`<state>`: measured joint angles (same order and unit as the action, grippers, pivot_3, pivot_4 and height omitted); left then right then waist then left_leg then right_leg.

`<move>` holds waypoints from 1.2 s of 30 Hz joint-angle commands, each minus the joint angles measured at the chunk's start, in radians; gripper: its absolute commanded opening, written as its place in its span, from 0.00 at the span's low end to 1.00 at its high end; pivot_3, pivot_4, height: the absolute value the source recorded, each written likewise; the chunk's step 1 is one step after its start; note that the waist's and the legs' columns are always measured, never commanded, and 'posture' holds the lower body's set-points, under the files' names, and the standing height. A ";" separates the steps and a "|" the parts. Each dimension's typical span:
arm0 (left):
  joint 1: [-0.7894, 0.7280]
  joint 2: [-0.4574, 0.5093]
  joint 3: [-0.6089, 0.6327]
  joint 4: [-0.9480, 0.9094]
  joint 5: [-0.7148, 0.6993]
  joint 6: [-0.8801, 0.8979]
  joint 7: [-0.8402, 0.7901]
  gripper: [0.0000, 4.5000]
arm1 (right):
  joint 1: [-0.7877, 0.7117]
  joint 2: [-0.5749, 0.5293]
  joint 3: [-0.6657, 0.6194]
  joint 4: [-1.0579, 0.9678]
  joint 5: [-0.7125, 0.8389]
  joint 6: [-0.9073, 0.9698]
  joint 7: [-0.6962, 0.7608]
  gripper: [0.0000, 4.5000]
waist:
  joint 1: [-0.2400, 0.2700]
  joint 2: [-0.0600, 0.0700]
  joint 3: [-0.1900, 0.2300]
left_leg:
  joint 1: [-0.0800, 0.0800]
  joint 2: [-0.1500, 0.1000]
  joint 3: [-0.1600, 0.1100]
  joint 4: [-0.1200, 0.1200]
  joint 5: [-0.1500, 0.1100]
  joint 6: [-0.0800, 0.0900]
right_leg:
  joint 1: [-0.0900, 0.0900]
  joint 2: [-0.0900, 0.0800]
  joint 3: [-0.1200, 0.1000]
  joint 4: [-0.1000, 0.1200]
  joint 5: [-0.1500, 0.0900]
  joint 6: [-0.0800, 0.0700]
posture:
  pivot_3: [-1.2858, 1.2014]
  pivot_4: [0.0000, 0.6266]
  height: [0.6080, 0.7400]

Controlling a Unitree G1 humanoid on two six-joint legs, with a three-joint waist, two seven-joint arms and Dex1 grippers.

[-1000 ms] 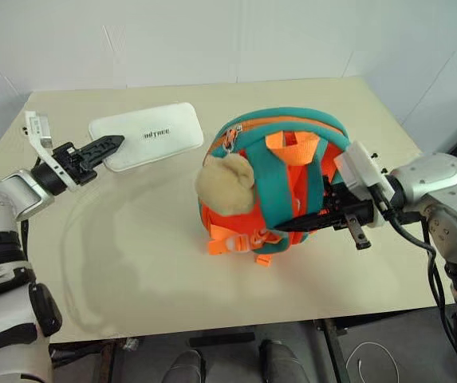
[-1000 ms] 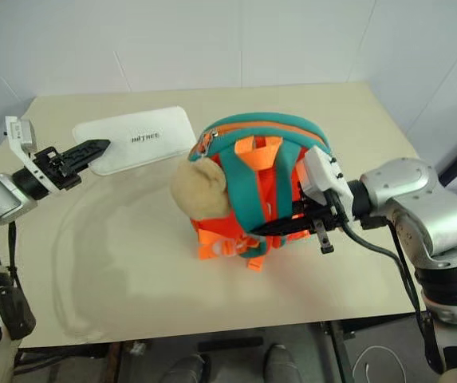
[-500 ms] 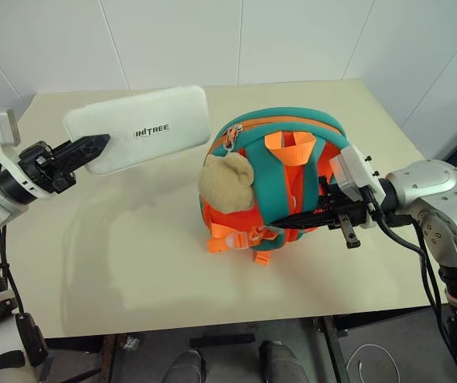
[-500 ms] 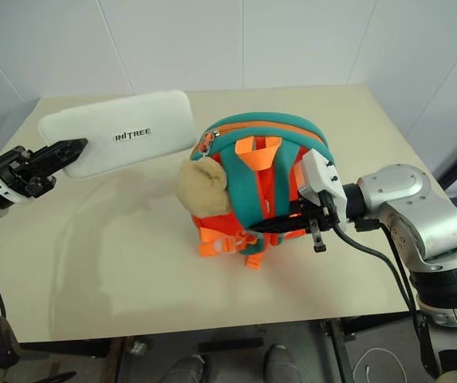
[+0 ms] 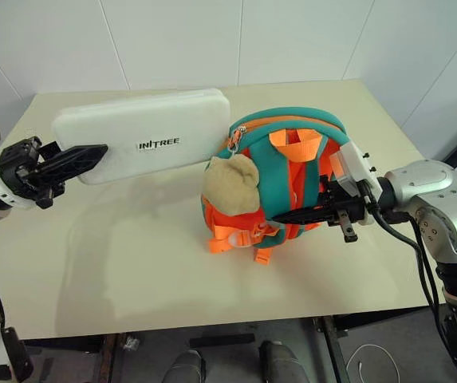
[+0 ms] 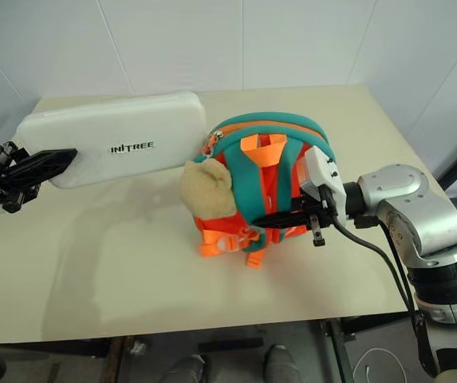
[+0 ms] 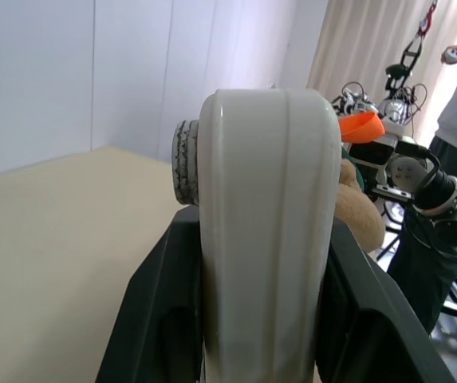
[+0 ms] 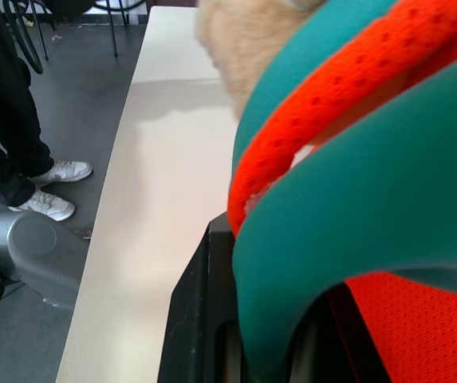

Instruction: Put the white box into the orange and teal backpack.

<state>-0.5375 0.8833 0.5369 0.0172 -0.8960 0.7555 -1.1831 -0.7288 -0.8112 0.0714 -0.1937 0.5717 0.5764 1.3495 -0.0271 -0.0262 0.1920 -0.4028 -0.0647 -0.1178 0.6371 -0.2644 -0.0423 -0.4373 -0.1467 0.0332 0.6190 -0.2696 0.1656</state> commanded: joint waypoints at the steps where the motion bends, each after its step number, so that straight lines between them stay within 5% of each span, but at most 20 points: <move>1: 0.010 0.033 -0.014 -0.013 0.005 -0.041 -0.057 0.28 | -0.033 -0.001 -0.018 -0.010 0.005 -0.015 0.002 0.00 | 0.000 0.000 0.000 | 0.000 0.000 0.000 0.000 0.000 0.000 | 0.000 0.000 0.000 0.000 0.000 0.000 | 0.52 0.24 1.00; 19: -0.059 0.147 -0.226 0.075 0.238 -0.269 -0.194 0.28 | -0.049 0.012 -0.007 0.021 -0.023 -0.035 0.012 0.00 | 0.000 0.000 0.000 | 0.000 0.002 0.000 0.000 -0.001 0.001 | 0.000 0.002 0.000 0.000 0.000 0.000 | 0.52 0.24 1.00; 27: -0.317 0.055 -0.408 0.175 0.397 -0.287 -0.053 0.28 | -0.036 0.035 -0.006 -0.002 -0.012 -0.023 0.008 0.00 | 0.001 0.000 0.000 | 0.000 0.002 0.000 0.001 -0.001 0.001 | 0.001 0.003 0.000 0.002 0.001 -0.001 | 0.52 0.24 1.00; 36: -0.446 -0.058 -0.522 0.214 0.452 -0.247 -0.053 0.28 | -0.033 0.062 0.002 -0.011 -0.012 -0.015 -0.003 0.00 | -0.001 0.000 0.000 | 0.000 0.003 0.000 0.007 -0.001 0.001 | 0.002 0.004 0.000 0.003 0.001 -0.001 | 0.52 0.24 1.00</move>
<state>-0.9503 0.8263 0.0127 0.2480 -0.4545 0.4970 -1.2527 -0.7563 -0.7516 0.0815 -0.1709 0.5406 0.5682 1.3505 -0.0284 -0.0262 0.1921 -0.4031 -0.0612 -0.1175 0.6448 -0.2654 -0.0413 -0.4353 -0.1420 0.0332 0.6215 -0.2689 0.1651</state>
